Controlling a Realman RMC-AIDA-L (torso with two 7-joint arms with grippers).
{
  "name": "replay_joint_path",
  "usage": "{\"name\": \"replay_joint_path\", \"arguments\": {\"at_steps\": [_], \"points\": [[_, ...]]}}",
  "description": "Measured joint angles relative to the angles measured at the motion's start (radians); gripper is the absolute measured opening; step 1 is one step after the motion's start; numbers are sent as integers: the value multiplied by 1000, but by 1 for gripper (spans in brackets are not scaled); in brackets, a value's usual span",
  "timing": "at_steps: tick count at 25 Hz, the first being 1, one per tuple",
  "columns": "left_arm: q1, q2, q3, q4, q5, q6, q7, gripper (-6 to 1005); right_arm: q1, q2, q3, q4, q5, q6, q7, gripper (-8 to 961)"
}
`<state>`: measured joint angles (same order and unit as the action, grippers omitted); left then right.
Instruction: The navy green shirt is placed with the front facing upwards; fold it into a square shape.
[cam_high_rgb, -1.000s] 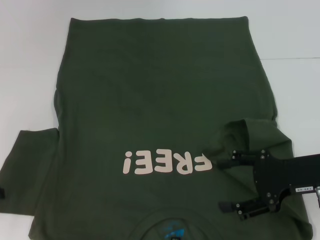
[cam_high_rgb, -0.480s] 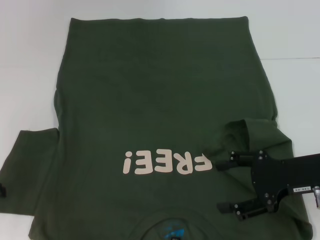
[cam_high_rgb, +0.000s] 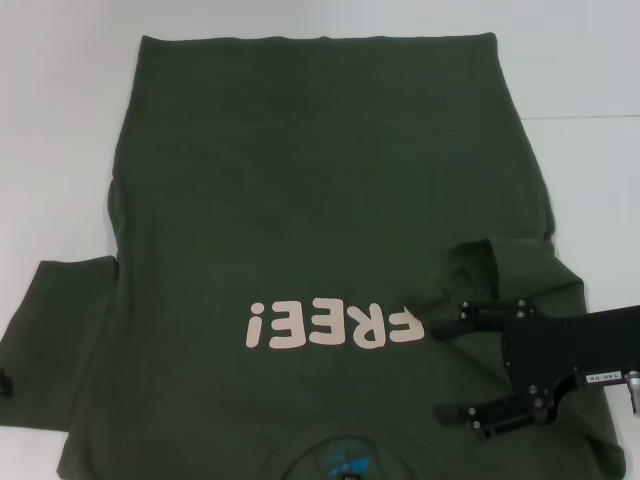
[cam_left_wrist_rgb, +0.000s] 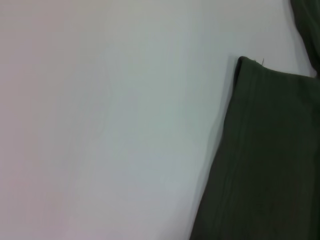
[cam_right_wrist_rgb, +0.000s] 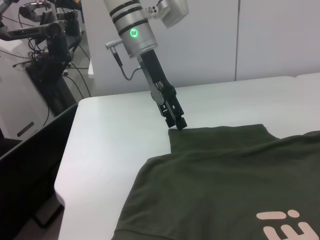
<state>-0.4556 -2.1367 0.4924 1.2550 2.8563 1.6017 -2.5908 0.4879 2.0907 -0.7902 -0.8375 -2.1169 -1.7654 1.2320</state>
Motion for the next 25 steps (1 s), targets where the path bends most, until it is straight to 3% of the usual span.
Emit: {"name": "replay_joint_path", "arguments": {"at_steps": [25], "points": [[5,5,6,-12,2,-8,-8,735,0,0,-11,5,0,5,6,924]]}}
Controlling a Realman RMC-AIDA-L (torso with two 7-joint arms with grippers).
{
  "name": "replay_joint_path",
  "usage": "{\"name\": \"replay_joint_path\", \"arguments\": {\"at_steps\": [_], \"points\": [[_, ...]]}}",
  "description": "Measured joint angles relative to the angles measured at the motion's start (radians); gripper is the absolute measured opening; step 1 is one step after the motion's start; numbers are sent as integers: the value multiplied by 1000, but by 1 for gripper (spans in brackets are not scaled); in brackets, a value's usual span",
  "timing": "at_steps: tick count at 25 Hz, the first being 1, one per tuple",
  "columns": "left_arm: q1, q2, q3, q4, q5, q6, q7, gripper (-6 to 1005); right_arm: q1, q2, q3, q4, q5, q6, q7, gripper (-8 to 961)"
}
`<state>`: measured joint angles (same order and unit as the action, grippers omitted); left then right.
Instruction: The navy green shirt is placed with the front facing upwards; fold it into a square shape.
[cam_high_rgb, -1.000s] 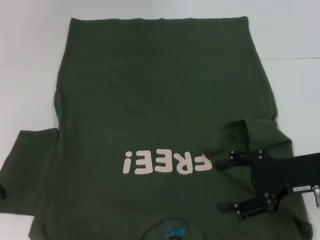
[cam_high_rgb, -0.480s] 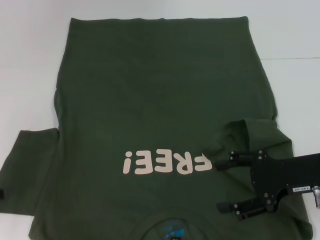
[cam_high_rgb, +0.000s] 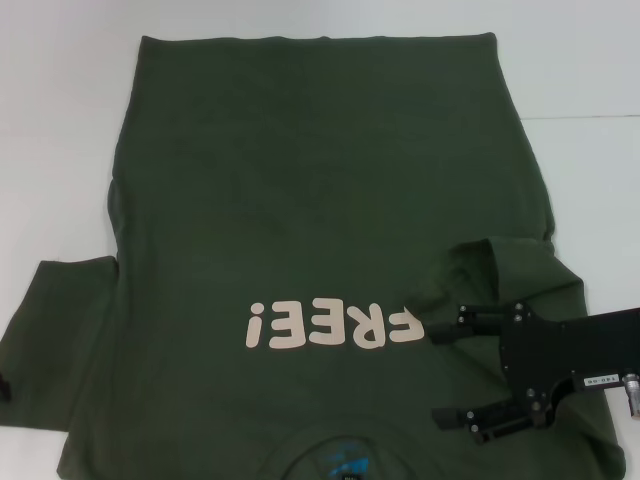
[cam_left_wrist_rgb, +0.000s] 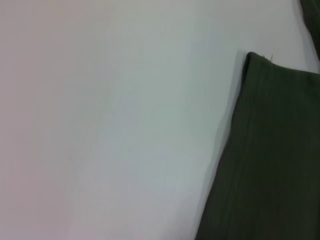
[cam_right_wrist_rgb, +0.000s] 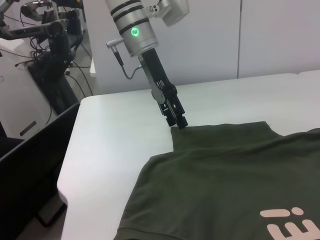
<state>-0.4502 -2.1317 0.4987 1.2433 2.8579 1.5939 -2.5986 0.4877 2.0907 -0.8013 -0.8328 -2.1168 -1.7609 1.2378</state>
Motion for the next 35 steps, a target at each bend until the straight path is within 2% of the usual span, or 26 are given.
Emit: {"name": "replay_joint_path", "arguments": {"at_steps": [35], "points": [[-1,7,0,-14,0,0,-1,701,0,0,-1,1,0,0,2,923]]}}
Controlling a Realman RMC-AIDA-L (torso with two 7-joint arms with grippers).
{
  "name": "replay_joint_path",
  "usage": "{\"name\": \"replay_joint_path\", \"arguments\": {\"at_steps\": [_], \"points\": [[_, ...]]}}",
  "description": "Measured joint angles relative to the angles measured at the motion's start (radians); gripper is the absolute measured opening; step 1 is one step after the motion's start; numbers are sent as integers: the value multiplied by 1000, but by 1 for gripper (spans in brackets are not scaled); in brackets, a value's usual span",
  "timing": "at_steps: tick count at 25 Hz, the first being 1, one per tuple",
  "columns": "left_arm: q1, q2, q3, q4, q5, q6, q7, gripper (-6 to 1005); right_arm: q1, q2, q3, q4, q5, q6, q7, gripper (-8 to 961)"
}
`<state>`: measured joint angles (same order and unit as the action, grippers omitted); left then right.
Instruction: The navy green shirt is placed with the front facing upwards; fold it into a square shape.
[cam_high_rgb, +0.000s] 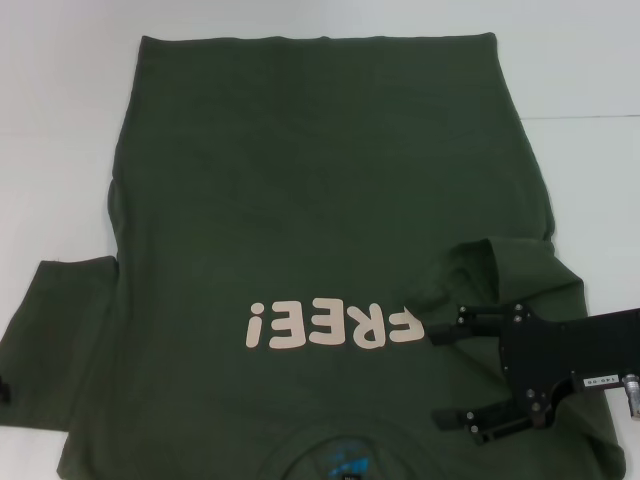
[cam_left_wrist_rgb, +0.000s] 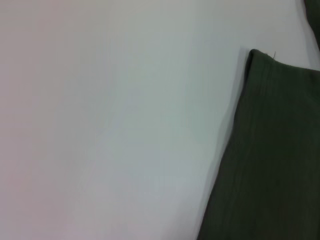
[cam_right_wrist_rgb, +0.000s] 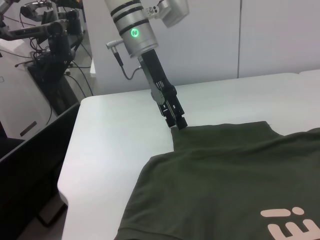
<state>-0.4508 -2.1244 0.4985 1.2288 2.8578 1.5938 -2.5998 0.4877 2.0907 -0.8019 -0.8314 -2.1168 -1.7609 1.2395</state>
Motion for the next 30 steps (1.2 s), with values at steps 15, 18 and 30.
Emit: {"name": "replay_joint_path", "arguments": {"at_steps": [15,18,30], "points": [[-6,0,6,-8,0,-1,0,687,-3,0,-8,0,0,0,1,923],[-7,-1,12,-8,0,1,0,684,-3,0,-8,0,0,0,1,923],[-29,-6,27,-8,-3,21,-4,673,-7,0,-11,1,0,3,3,922]]}}
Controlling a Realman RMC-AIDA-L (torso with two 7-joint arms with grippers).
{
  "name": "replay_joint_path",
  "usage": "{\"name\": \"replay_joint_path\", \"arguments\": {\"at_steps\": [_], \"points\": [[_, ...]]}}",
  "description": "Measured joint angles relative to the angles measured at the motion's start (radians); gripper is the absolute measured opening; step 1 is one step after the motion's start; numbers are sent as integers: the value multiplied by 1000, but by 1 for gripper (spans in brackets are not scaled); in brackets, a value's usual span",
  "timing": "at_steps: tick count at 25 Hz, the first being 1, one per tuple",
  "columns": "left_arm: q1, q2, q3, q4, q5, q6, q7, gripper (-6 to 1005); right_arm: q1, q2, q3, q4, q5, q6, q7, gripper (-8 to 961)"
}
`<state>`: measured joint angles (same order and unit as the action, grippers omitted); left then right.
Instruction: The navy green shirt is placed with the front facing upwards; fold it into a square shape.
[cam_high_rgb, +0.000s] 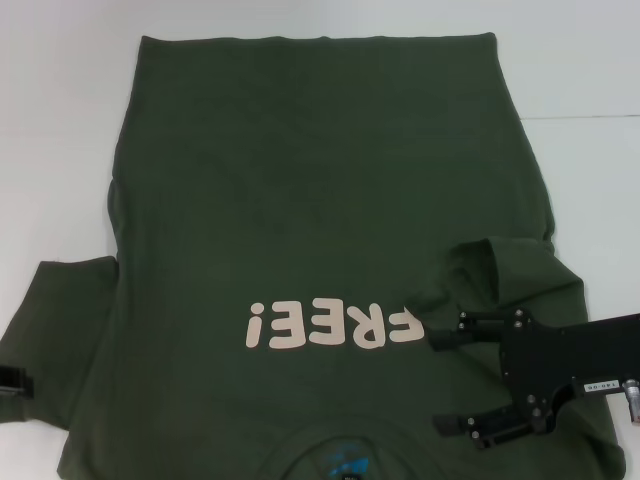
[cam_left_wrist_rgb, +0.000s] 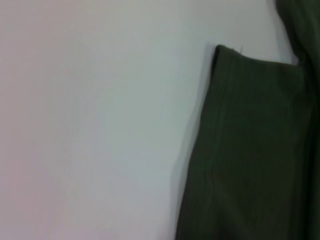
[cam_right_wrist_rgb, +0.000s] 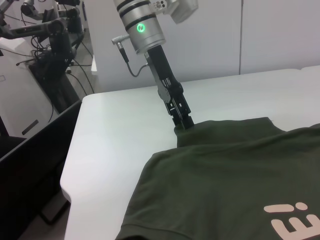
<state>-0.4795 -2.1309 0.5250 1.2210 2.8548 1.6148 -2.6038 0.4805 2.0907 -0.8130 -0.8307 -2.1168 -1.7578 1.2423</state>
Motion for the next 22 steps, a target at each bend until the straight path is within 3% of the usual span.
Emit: {"name": "replay_joint_path", "arguments": {"at_steps": [22], "points": [[-25,-1,-2,-45,-7,0,-4,652,-4,0,0,-3,0,-1,0,922]]}}
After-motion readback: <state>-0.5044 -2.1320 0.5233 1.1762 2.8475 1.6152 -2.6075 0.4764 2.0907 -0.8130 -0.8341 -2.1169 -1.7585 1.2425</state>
